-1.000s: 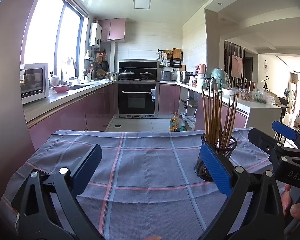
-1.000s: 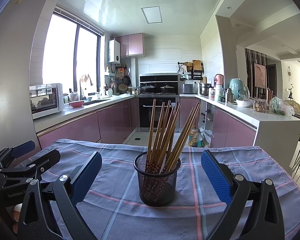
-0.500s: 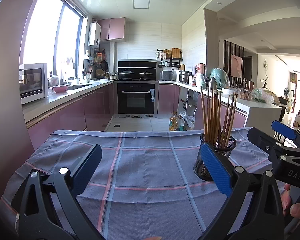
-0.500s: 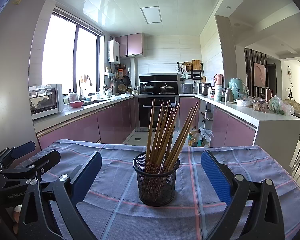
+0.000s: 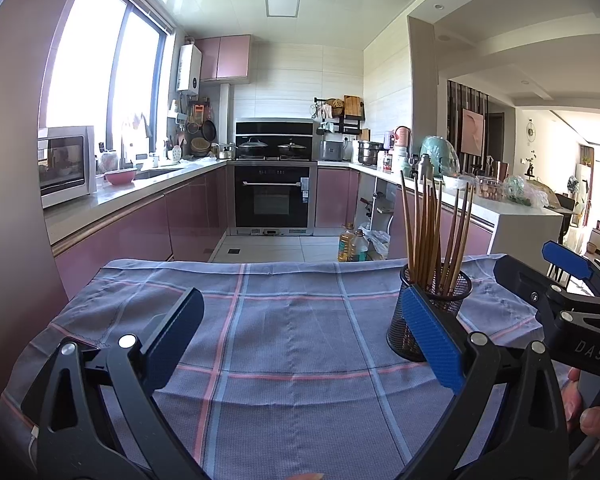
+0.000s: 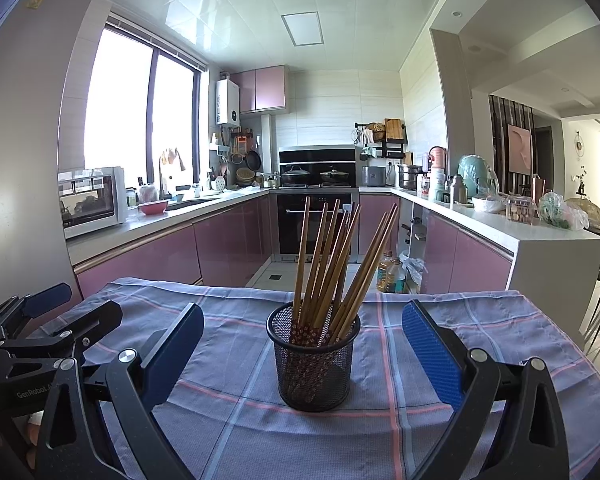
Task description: Organize utensils
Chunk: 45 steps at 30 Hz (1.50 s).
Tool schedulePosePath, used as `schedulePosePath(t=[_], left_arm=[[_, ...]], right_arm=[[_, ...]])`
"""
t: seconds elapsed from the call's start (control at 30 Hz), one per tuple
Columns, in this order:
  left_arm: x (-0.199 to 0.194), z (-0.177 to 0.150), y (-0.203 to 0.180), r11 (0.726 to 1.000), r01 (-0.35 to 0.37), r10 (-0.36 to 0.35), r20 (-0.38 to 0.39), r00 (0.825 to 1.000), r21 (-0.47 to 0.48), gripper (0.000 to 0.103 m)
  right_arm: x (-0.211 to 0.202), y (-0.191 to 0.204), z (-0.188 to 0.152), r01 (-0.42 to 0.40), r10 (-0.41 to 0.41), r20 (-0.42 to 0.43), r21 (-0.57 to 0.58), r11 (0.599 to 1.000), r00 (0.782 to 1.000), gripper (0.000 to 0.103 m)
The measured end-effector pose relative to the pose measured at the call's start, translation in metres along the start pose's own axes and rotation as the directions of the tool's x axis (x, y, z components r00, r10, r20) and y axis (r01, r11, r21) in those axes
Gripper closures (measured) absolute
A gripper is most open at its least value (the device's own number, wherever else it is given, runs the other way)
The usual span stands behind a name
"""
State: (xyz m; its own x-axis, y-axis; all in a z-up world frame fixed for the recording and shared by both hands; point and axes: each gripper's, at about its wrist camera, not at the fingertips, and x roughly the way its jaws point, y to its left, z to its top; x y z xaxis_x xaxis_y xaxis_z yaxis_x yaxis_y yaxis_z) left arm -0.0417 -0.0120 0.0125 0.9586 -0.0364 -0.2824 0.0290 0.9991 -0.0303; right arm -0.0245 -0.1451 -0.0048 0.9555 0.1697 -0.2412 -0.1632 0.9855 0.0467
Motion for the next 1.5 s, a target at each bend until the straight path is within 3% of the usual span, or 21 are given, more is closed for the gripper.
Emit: schedulePosePath(t=[1.5], left_arm=[[0.0006, -0.002, -0.0034, 1.0, 0.001, -0.001, 0.0, 1.0, 0.004, 0.006]], right_arm=[[-0.0004, -0.0023, -0.0012, -0.001, 0.001, 0.002, 0.001, 1.0, 1.0, 0.007]])
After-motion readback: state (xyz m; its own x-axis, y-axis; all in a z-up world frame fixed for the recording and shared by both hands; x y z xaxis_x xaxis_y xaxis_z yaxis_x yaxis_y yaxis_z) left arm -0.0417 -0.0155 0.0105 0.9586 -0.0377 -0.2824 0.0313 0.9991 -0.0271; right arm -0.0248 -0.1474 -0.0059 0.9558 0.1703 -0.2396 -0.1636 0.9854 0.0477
